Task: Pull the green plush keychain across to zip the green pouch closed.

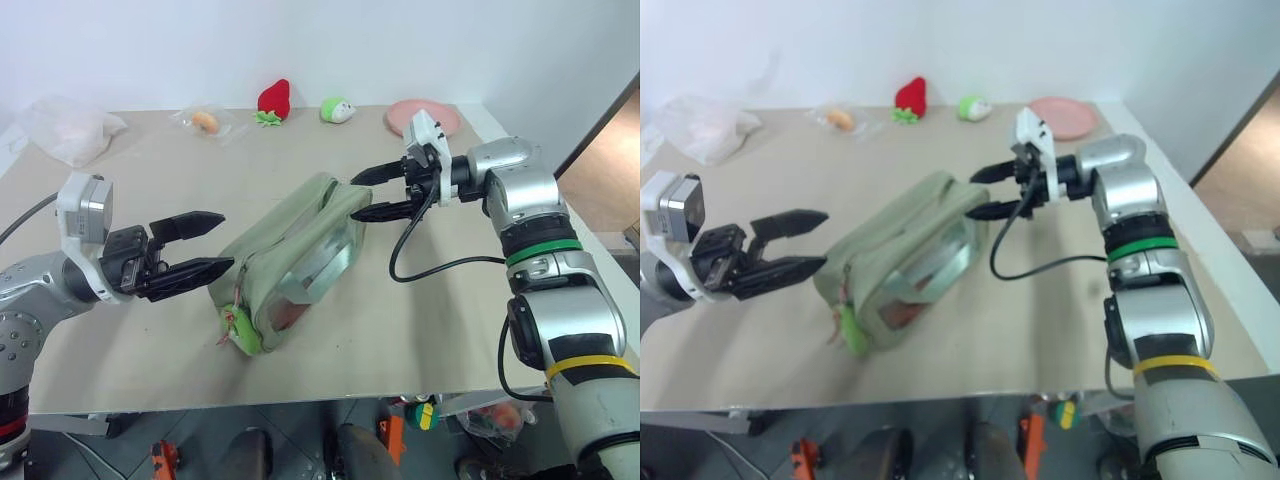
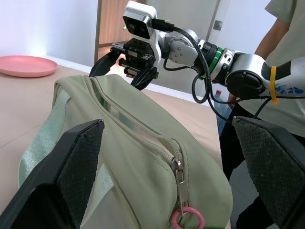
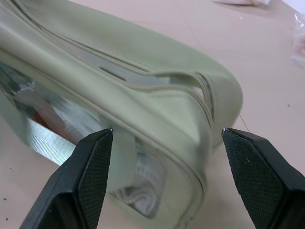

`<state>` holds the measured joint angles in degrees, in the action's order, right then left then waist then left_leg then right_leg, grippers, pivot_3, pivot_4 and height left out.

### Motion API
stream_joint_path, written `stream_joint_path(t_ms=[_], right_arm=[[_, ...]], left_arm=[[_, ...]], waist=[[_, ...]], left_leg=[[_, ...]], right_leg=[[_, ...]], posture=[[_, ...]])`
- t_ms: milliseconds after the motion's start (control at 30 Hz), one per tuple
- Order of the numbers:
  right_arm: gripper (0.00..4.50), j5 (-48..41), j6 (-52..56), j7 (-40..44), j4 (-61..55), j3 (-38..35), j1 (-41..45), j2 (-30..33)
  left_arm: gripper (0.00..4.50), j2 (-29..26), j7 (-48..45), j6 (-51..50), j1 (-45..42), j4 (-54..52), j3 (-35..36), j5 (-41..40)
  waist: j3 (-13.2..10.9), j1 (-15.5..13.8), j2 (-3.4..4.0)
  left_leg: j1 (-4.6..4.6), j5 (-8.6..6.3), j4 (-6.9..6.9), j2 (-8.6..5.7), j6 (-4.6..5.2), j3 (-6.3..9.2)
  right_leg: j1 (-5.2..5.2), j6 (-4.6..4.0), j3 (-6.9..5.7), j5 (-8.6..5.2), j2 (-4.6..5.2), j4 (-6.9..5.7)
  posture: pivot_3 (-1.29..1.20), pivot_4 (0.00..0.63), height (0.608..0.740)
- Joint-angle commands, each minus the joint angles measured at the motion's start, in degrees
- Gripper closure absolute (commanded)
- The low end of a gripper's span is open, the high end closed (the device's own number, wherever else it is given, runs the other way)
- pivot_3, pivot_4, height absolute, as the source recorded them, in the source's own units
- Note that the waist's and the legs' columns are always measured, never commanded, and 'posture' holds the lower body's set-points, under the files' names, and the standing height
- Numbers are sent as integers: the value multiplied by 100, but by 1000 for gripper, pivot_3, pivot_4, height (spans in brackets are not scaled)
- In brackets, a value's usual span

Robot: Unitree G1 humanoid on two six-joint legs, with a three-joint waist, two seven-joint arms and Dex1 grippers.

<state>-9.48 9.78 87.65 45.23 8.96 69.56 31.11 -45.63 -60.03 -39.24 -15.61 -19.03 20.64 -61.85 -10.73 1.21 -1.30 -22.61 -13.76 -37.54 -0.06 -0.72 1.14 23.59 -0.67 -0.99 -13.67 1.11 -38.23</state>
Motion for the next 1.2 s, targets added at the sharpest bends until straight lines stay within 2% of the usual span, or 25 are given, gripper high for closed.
stream_joint_path(t_ms=[33, 100, 133, 167, 200, 333, 367, 567, 733, 1133, 1200], right_arm=[[983, -164, 118, 194, -332, -118, -101, 16], [983, -205, 177, 251, -442, -126, -217, 61], [1223, -223, 206, 278, -497, -127, -271, 86], [1223, -239, 224, 301, -546, -130, -326, 112], [1693, -256, 264, 308, -581, -139, -362, 125], [2661, -287, 360, 132, -630, -202, -410, 134], [3128, -294, 393, 10, -616, -238, -395, 123], [3128, -460, 716, 32, -785, -317, -434, 187], [4438, -610, 855, 127, -1050, -329, -582, 224], [4438, -1066, 1306, -10, -1890, -541, -972, 474], [4438, -1209, 1535, -428, -2898, -808, -1431, 627]], left_arm=[[0, -11, 24, 14, 18, -137, 146, -94], [0, 1, 35, 20, 17, -136, 145, -102], [0, 7, 37, 22, 11, -132, 141, -106], [0, 16, 40, 26, 1, -128, 130, -104], [0, 25, 40, 29, -13, -119, 116, -101], [0, 52, 49, 37, -51, -103, 75, -101], [0, 58, 52, 41, -57, -100, 68, -98], [0, 113, 61, 42, -94, -85, 39, -76], [0, 141, 68, 50, -120, -72, 35, -65], [0, 157, 195, 123, -179, 83, 315, -120], [0, 56, 335, 176, -169, 268, 649, -89]], waist=[[0, 0, 0], [0, 0, 0], [0, 0, 0], [0, 0, 0], [0, 0, 0], [0, 2, 0], [0, 3, 0], [0, 0, 0], [0, -2, 0], [0, -5, 0], [0, -7, -1]], left_leg=[[0, 0, 0, 0, 0, -1], [0, 0, 0, 0, 0, -1], [0, 0, -1, -1, 0, -1], [0, 0, -1, 0, 0, -1], [0, 0, 0, 0, 0, -1], [0, 0, 0, -1, 0, 0], [1, 0, 0, -1, 0, -4], [3, 0, 0, 2, 0, -4], [2, 0, 0, 2, 0, -4], [1, 0, -1, 1, 0, -4], [0, 0, 0, 1, 0, -3]], right_leg=[[0, 1, 0, 1, 0, 0], [0, 2, 1, 1, 0, 0], [0, 1, 1, 1, 0, 0], [0, 1, 2, 1, 0, 0], [1, 1, 2, 1, 0, 0], [-1, 2, 2, 1, 0, 0], [0, 3, 5, 1, 0, 0], [0, 2, 8, 1, -6, -1], [0, 3, 9, 1, -6, -1], [0, 7, 13, 1, -6, -1], [1, 7, 13, 0, -6, 0]], posture=[[0, 150, 740], [0, 150, 740], [0, 150, 740], [0, 150, 740], [0, 150, 740], [0, 150, 740], [0, 150, 740], [0, 150, 740], [0, 150, 740], [0, 150, 740], [0, 150, 740]])
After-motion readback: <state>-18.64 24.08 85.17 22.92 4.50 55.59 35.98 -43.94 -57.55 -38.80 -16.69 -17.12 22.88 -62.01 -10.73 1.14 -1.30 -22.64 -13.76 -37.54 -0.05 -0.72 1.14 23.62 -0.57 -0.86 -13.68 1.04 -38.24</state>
